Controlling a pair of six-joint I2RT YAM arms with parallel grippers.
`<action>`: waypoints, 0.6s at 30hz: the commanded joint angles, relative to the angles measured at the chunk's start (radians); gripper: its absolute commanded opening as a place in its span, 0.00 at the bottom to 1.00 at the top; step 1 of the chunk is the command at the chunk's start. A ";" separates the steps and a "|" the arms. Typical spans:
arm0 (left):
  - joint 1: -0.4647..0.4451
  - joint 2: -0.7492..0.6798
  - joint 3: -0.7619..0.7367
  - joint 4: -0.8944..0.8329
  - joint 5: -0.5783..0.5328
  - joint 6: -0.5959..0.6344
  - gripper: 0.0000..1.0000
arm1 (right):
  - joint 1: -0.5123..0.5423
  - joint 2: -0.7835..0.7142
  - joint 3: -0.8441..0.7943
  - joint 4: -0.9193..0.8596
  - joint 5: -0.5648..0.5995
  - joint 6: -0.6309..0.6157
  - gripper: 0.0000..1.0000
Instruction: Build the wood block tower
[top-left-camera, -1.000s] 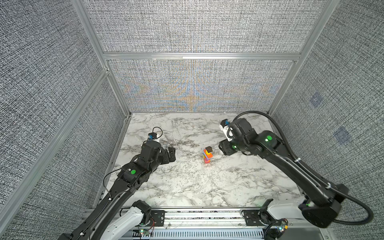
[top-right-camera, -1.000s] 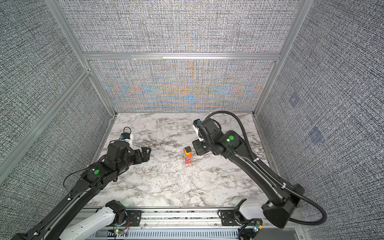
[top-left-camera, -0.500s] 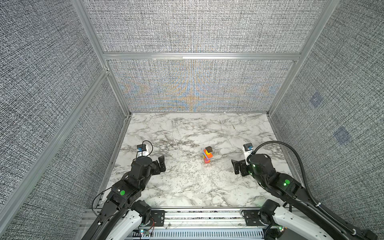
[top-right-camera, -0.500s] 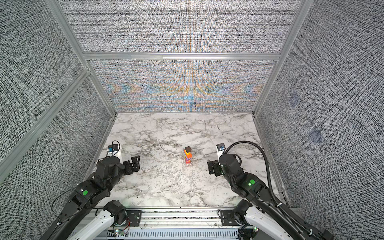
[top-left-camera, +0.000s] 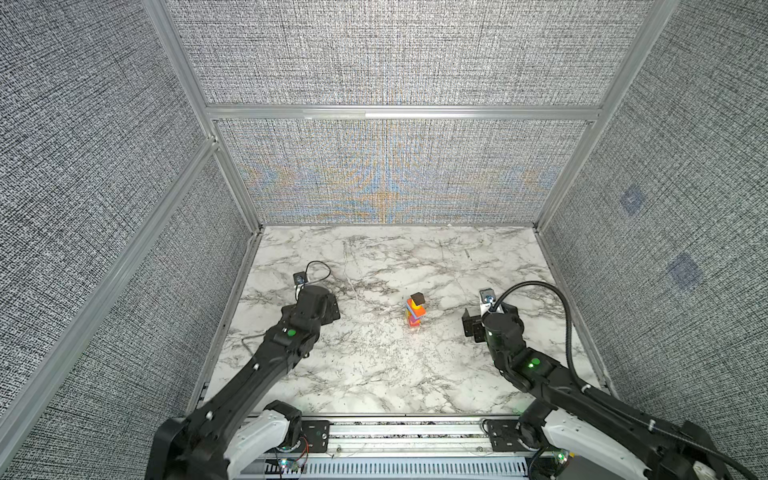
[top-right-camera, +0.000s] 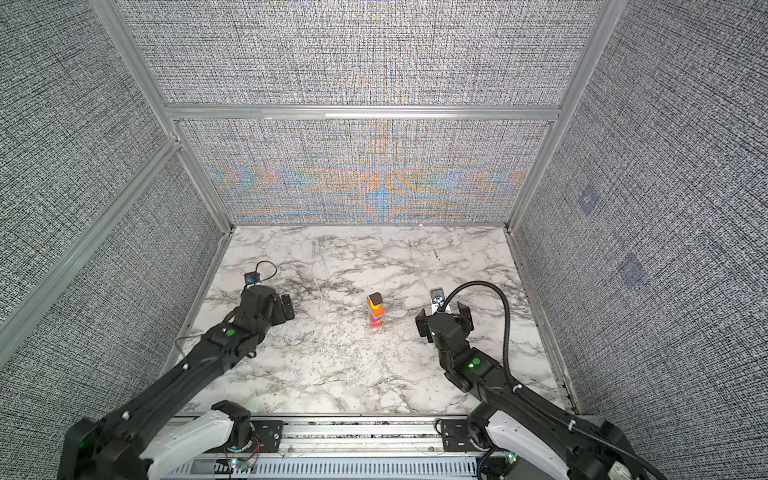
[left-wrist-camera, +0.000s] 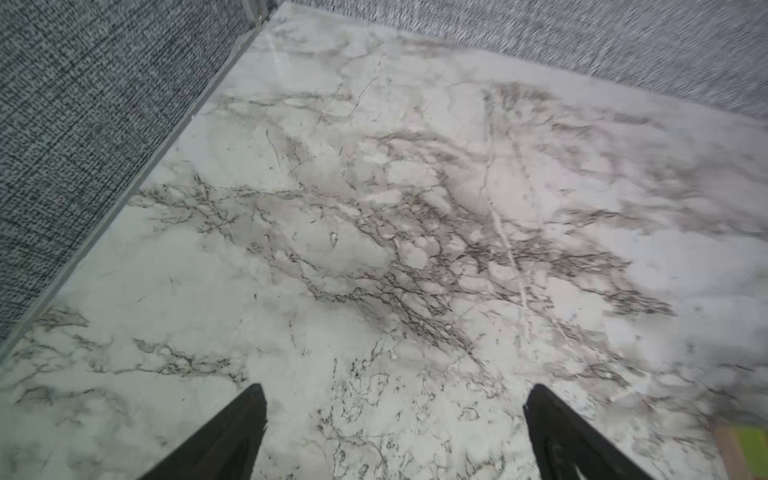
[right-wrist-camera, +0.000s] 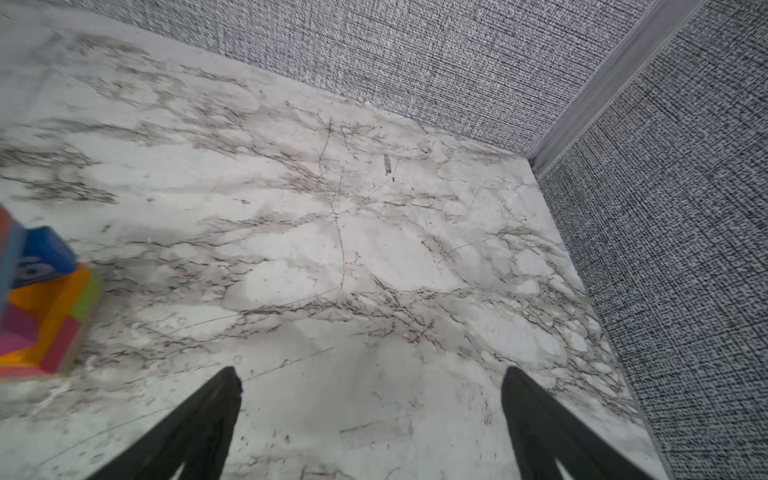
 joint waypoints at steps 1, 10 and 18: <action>0.047 0.129 0.087 0.035 -0.066 -0.007 0.99 | -0.059 0.060 0.003 0.192 0.009 -0.017 0.99; 0.224 0.226 0.055 0.386 0.024 0.242 0.99 | -0.379 0.137 0.003 0.302 -0.196 0.113 0.99; 0.378 0.308 0.067 0.454 0.164 0.325 0.99 | -0.448 0.379 0.068 0.418 -0.193 0.018 0.99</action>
